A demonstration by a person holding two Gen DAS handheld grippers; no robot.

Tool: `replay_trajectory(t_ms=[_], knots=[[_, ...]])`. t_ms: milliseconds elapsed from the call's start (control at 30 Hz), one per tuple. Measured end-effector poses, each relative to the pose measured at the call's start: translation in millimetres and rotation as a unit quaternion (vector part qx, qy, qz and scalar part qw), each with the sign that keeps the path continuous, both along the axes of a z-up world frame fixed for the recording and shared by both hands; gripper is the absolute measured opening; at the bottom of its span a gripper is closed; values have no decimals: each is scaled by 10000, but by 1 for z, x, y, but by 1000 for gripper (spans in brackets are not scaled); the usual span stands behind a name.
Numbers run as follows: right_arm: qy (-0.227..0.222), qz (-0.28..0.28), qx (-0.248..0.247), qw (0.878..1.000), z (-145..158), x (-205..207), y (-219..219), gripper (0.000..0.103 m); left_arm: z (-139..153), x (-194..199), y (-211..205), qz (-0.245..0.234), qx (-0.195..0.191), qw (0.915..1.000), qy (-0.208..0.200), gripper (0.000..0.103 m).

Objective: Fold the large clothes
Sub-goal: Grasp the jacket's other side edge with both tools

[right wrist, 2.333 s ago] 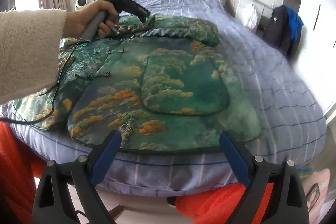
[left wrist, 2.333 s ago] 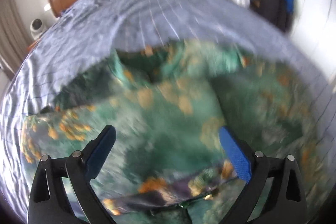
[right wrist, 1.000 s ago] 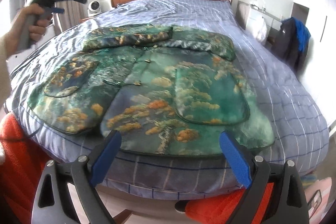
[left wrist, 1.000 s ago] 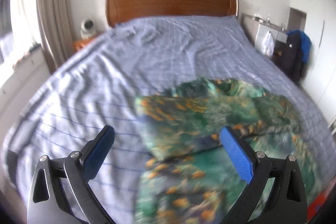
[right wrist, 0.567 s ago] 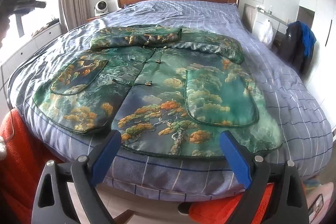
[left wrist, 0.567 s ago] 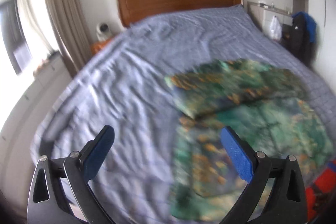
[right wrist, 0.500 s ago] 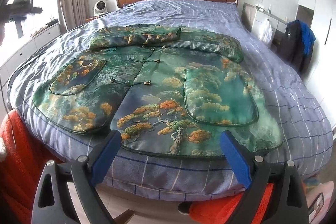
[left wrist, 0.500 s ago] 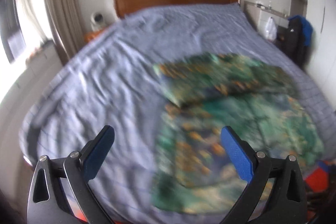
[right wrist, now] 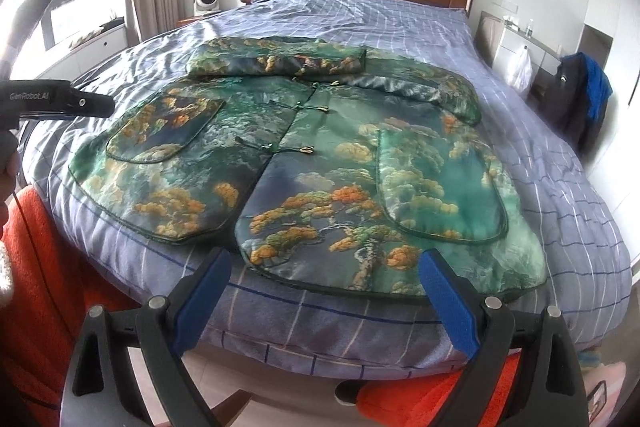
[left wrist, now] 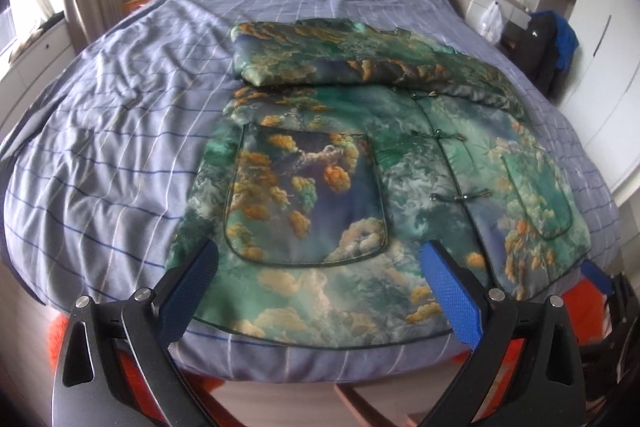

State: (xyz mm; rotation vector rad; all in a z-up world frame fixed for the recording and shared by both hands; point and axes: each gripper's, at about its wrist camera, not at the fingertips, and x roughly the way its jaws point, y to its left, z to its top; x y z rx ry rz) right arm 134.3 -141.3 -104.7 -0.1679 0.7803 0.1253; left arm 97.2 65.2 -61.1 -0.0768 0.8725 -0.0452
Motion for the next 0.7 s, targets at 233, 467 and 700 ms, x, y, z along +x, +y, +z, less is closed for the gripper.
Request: replay_trajectory(t_ms=[233,467,700], knots=[[1,146,-19,9999,2,-1,8,94,-4,-4,13,242,272,9993,-110,101],[171,-402,355,9984,2,5,-43,94,-15,-8,68,876,180,9960,15,101],[279,-1882,462,9807,10,13,-158,94,-48,5,102,770,-90,9959,473,101]])
